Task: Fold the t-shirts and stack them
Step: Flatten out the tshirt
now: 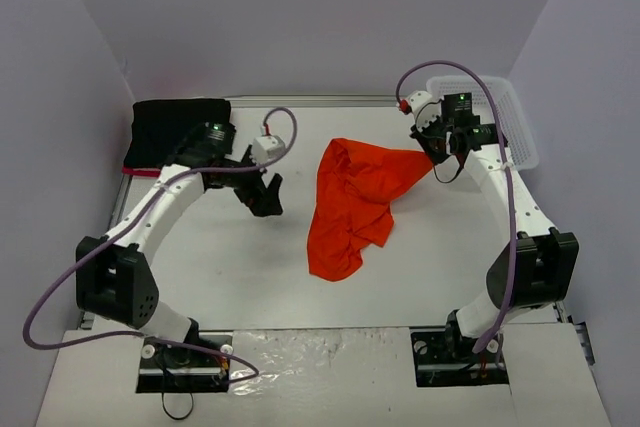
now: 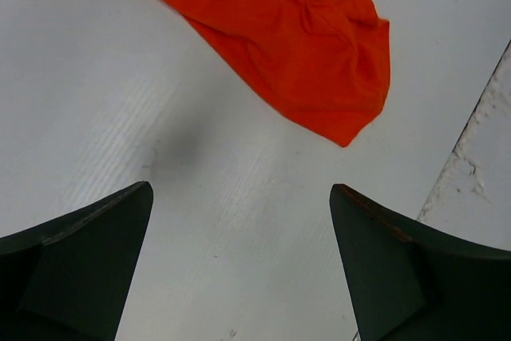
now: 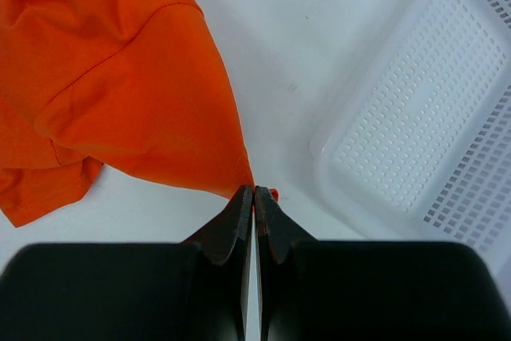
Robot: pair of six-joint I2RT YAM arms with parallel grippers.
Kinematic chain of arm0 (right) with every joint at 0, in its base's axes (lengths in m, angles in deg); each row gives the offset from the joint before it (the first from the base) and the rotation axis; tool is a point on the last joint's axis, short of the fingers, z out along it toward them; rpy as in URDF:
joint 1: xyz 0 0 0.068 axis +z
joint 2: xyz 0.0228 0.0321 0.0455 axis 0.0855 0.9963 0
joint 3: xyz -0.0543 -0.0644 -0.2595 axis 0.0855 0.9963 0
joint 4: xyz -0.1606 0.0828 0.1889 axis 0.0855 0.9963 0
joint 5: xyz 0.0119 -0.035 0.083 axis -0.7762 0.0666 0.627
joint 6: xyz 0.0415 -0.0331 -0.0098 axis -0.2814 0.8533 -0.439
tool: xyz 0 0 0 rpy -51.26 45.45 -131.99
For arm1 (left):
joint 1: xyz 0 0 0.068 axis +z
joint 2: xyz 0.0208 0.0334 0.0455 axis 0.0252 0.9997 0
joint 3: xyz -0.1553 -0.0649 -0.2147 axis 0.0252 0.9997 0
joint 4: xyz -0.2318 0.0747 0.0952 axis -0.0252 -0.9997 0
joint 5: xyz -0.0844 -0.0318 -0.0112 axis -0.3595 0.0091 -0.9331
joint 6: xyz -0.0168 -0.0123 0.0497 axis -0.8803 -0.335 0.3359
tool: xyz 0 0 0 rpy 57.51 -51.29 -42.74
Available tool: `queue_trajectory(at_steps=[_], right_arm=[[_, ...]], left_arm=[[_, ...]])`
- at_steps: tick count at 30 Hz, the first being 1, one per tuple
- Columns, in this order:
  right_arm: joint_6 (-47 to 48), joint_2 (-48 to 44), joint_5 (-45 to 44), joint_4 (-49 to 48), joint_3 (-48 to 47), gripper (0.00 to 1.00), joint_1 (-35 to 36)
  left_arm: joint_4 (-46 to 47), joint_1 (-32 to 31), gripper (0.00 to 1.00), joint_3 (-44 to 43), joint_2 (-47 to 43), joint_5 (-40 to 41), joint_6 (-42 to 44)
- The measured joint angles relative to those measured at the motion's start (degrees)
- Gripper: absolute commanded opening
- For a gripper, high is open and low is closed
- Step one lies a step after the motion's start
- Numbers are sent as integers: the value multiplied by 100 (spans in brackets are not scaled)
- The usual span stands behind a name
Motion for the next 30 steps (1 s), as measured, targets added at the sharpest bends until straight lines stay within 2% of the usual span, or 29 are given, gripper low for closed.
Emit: queue_trajectory(at_steps=[6, 9, 22, 28, 30], right_arm=[[-20, 0, -17, -39, 72, 0, -39], [-33, 2, -31, -74, 72, 0, -42], [-127, 72, -68, -181, 269, 0, -42], [-129, 96, -96, -240, 404, 0, -46], [-129, 96, -103, -275, 448, 0, -59]], left_arm=[[-98, -1742, 96, 57, 507, 623, 315], [-76, -2389, 97, 125, 728, 782, 385], [92, -3230, 100, -70, 2277, 1790, 380], [181, -3403, 90, -498, 2588, 2013, 168], [173, -3464, 71, -603, 2671, 2090, 122]])
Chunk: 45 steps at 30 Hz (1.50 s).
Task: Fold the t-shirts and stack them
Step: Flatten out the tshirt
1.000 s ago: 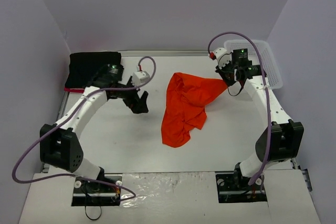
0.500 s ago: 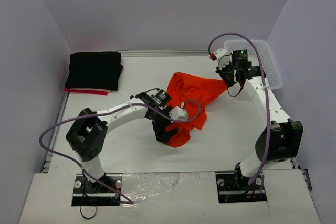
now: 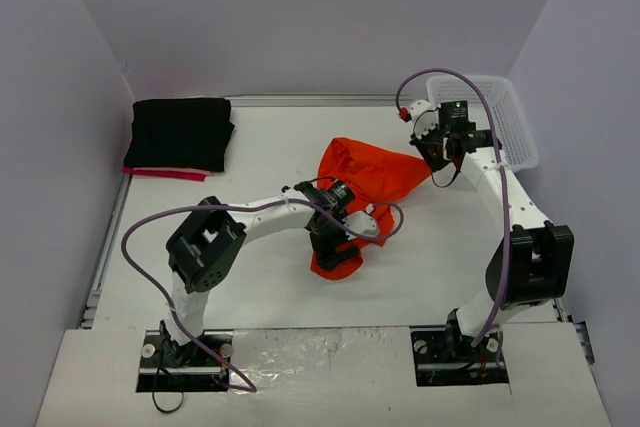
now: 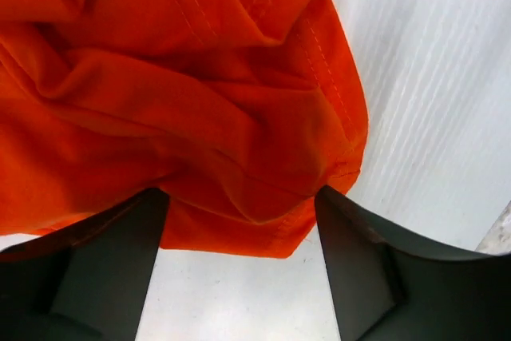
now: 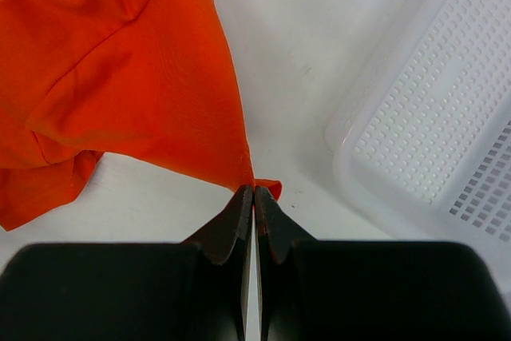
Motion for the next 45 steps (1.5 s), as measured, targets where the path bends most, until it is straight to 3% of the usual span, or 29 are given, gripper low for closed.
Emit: queue_trajectory(at_steps=[4, 5, 6, 13, 16, 19, 23, 26, 33, 45], right_arm=[[0, 2, -4, -72, 138, 0, -42], [0, 2, -4, -79, 175, 0, -52], [0, 2, -4, -81, 205, 0, -63], [28, 0, -4, -116, 334, 0, -203], [57, -15, -4, -118, 334, 0, -286], [70, -66, 0, -114, 317, 0, -402], [68, -173, 0, -114, 155, 0, -555], [42, -293, 83, -111, -33, 0, -612], [-28, -710, 149, -118, -374, 0, -610], [68, -916, -24, -111, -389, 0, -610]], left_arm=[[-11, -96, 36, -302, 260, 85, -31], [-13, -105, 9, -372, 321, 83, -22], [-39, -107, 3, -428, 367, 72, -52], [-240, 7, 2, -435, 352, 59, 142], [-734, 422, 2, -404, 205, 44, 267], [-1150, 1443, 2, -592, -192, 35, 317], [-1064, 3287, 2, -1482, -1029, 289, 319], [-927, 4140, 2, -1884, -1786, 651, 343], [-872, 3832, 2, -1722, -2994, 1021, 444], [-846, 3814, 2, -1121, -3023, 1300, 479]])
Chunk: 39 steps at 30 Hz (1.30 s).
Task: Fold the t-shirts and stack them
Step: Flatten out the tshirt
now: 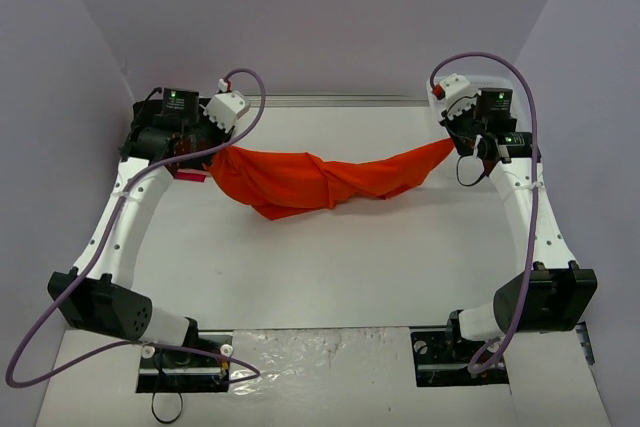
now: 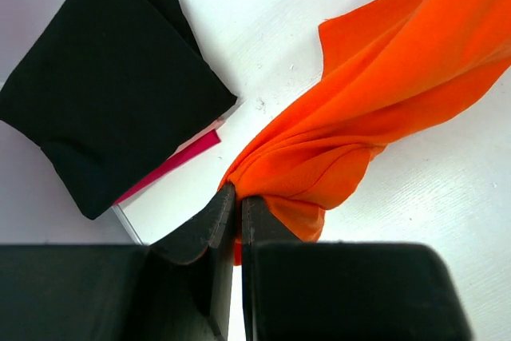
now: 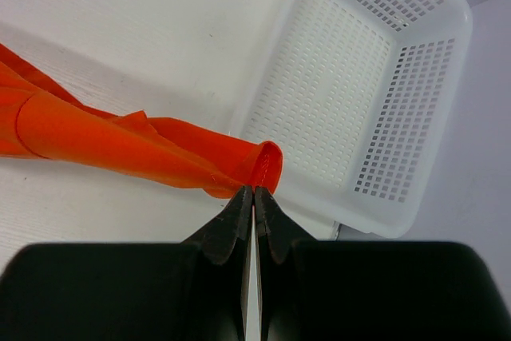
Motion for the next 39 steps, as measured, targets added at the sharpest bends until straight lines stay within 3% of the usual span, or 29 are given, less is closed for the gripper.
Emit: queue_trajectory(at_steps=[8, 15, 24, 33, 39], right_arm=[[17, 0, -90, 57, -122, 0, 0], [-153, -76, -168, 37, -876, 0, 0], [-258, -1104, -433, -2, -1237, 0, 0], [-278, -2450, -715, 11, -1115, 0, 0], [-334, -2459, -719, -2, -1152, 0, 0]], left_arm=[[92, 0, 2, -57, -240, 208, 9], [564, 0, 2, -264, -605, 516, -114], [927, 0, 3, -459, -1027, 570, -315], [1078, -17, 2, 376, -1742, -417, -455], [1003, -31, 2, 839, -2122, -1202, -518]])
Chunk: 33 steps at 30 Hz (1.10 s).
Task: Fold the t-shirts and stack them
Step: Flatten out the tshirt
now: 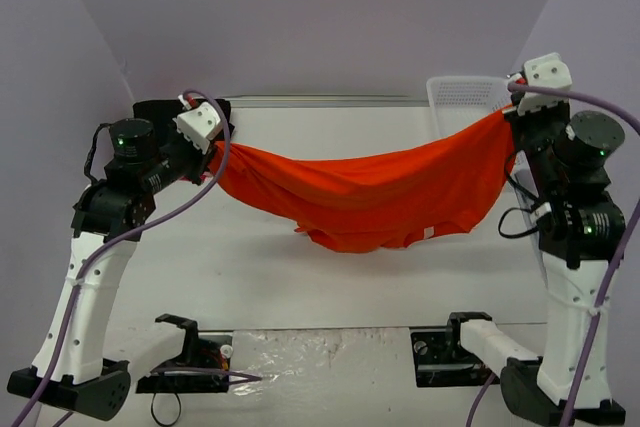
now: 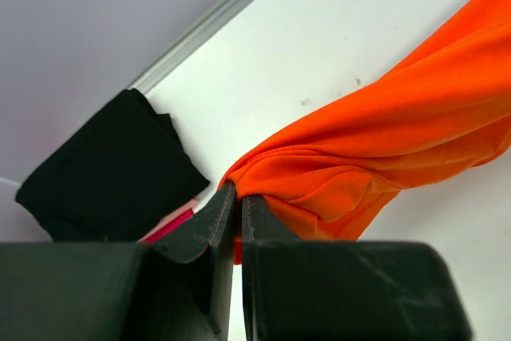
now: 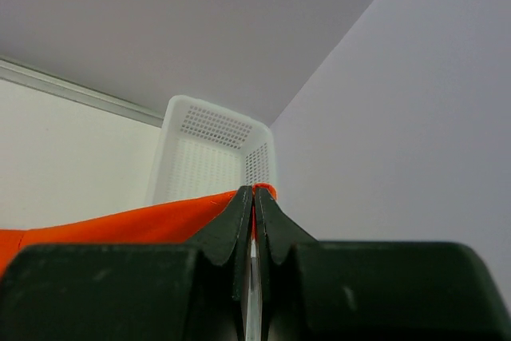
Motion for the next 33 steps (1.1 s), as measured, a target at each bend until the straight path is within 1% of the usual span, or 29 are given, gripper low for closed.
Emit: queue_trajectory(at_steps=[2, 6, 10, 13, 15, 17, 18, 19, 20, 22, 25, 28, 30, 33], right_arm=[[-63, 356, 85, -20, -68, 0, 0], [-181, 1526, 356, -136, -407, 0, 2], [-299, 3169, 444, -267, -874, 0, 144], [-363, 4409, 225, -227, -1320, 0, 485], [-431, 5237, 101, -31, -1836, 25, 763], [-562, 6061, 33, 138, -2520, 72, 951], [-584, 6470, 17, 219, -2883, 76, 1056], [-584, 6749, 4, 280, -3106, 90, 1126], [-597, 6955, -15, 339, -3230, 94, 1174], [-623, 7112, -72, 516, -3246, 94, 1207], [-621, 7014, -173, 612, -3014, 91, 1152], [-612, 6526, -214, 573, -2264, 86, 1106], [-599, 5960, -186, 588, -1436, 84, 1060], [-573, 5189, -28, 621, -457, 79, 1054]], left_arm=[[-11, -13, 2, 227, -125, -138, -20], [-13, -13, 2, 848, -334, -234, -20], [-46, -13, 2, 1497, -415, -142, 22], [-105, -13, 2, 1884, -433, 24, 87], [-105, -13, 2, 2028, -431, 129, 125], [-98, -13, 2, 2114, -431, 243, 181], [-103, -13, 2, 2131, -431, 289, 201], [-98, -13, 2, 2133, -428, 348, 221], [-90, -13, 2, 2133, -426, 376, 225], [-74, -13, 2, 2133, -426, 424, 232], [-48, -13, 2, 2133, -426, 483, 249], [0, -13, 2, 2146, -420, 487, 251], [81, -13, 2, 2205, -420, 483, 249], [138, -13, 2, 2350, -413, 442, 249]])
